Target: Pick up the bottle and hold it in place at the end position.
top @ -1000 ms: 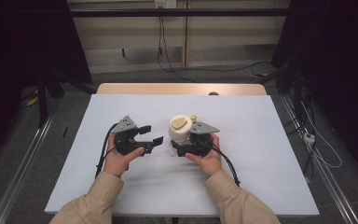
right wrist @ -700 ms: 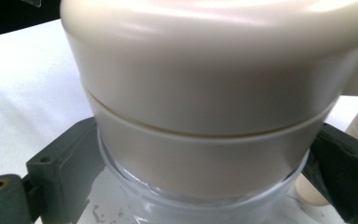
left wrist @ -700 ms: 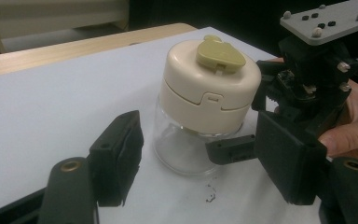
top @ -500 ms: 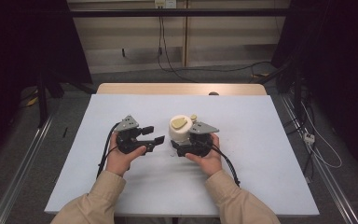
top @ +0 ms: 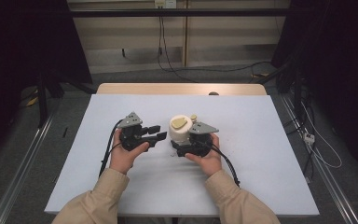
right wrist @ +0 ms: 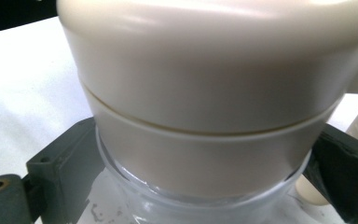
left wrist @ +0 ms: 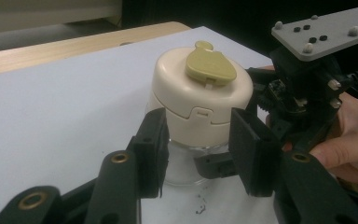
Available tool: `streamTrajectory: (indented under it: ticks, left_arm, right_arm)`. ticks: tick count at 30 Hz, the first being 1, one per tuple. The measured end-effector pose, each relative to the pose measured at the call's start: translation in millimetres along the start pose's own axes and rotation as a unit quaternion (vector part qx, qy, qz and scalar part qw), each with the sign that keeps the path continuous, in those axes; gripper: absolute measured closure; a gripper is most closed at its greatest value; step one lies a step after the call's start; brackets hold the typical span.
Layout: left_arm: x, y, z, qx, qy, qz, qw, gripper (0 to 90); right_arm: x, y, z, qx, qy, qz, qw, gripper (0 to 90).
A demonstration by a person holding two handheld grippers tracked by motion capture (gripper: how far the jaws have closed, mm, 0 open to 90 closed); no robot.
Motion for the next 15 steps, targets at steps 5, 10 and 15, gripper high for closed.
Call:
streamTrajectory:
  ticks: [5, 10, 15]
  left_arm:
    - [1.2, -0.9, 1.1, -0.001, -0.006, -0.002, 1.0, 62.1]
    - [1.8, -1.3, 0.2, -0.003, -0.004, -0.006, 1.0, 66.7]
    - [4.7, -1.5, -1.5, -0.003, -0.01, -0.006, 0.9999, 74.4]
  right_arm:
    - [0.2, -0.2, 0.4, 0.0, -0.001, 0.001, 1.0, 5.0]
    - [0.5, -0.1, 0.5, -0.001, -0.001, 0.0, 1.0, 5.0]
    - [0.7, 0.1, 0.7, 0.0, -0.001, -0.001, 1.0, 5.0]
Point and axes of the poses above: each handheld gripper's, and its own axes: x roughly forward along the jaws, z roughly out of its underside, y roughly to its right, the point moved 2 cm from there along x, roughly forward along the jaws, and after that the axes turned 15 degrees about y, right-handed, at the moved point
